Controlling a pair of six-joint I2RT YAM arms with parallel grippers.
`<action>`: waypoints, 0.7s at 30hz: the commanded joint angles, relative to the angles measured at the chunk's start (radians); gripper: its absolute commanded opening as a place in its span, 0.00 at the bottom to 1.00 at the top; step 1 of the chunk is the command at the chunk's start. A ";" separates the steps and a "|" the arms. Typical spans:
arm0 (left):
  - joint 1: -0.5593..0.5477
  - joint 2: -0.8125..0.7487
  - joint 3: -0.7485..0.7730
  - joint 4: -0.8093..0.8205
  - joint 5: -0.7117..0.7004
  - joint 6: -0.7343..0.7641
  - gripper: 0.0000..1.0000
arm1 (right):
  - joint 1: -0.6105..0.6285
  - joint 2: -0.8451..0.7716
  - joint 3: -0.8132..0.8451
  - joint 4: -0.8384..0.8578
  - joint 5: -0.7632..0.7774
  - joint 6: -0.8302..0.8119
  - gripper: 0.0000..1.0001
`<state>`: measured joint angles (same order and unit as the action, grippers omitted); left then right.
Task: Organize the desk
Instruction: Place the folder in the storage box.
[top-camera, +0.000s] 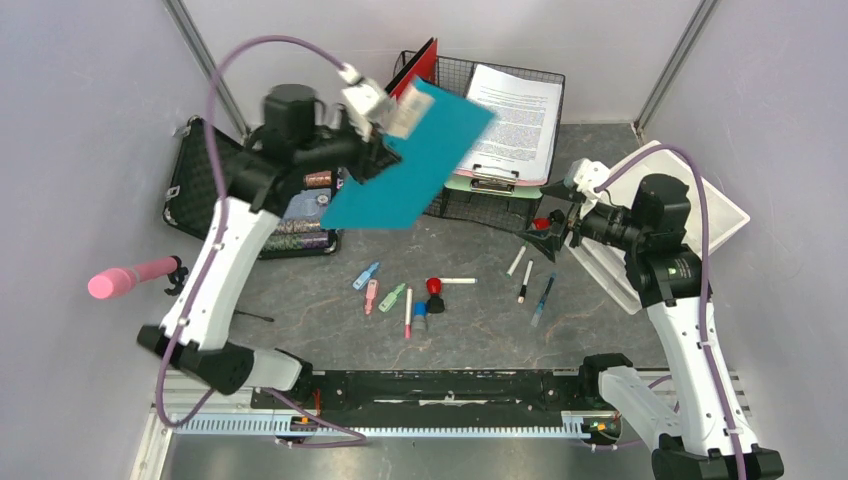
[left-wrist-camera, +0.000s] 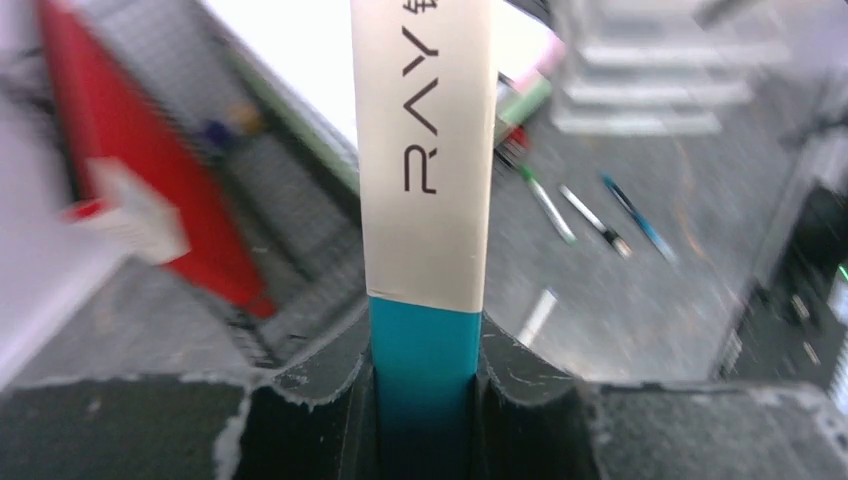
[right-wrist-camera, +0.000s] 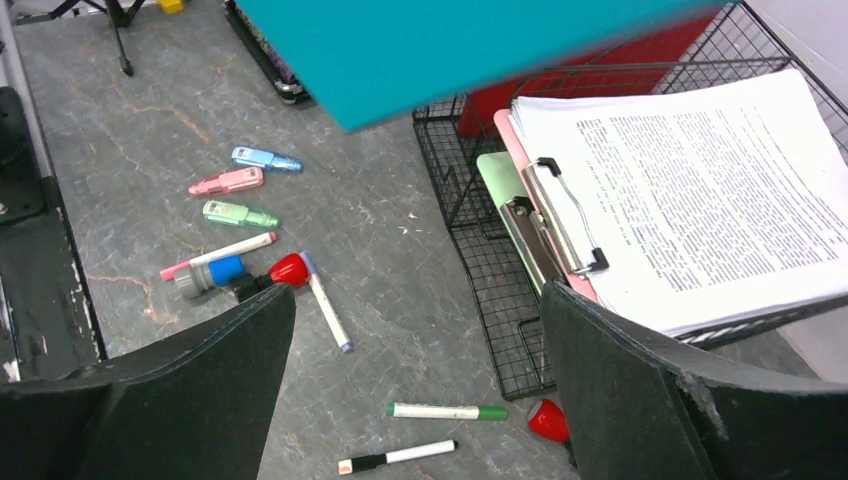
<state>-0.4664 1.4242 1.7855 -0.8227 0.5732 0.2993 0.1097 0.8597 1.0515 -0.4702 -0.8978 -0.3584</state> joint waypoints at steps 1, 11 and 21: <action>0.089 -0.173 -0.111 0.497 -0.169 -0.287 0.02 | 0.002 0.003 0.035 0.085 0.079 0.133 0.98; 0.176 -0.044 -0.166 0.891 -0.358 -0.599 0.02 | 0.002 0.037 -0.006 0.144 0.065 0.175 0.98; 0.178 0.159 -0.196 1.281 -0.294 -0.640 0.02 | 0.001 0.104 0.000 0.142 0.092 0.150 0.98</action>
<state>-0.2874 1.5604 1.5883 0.1253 0.2440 -0.2897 0.1097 0.9401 1.0496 -0.3588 -0.8307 -0.2058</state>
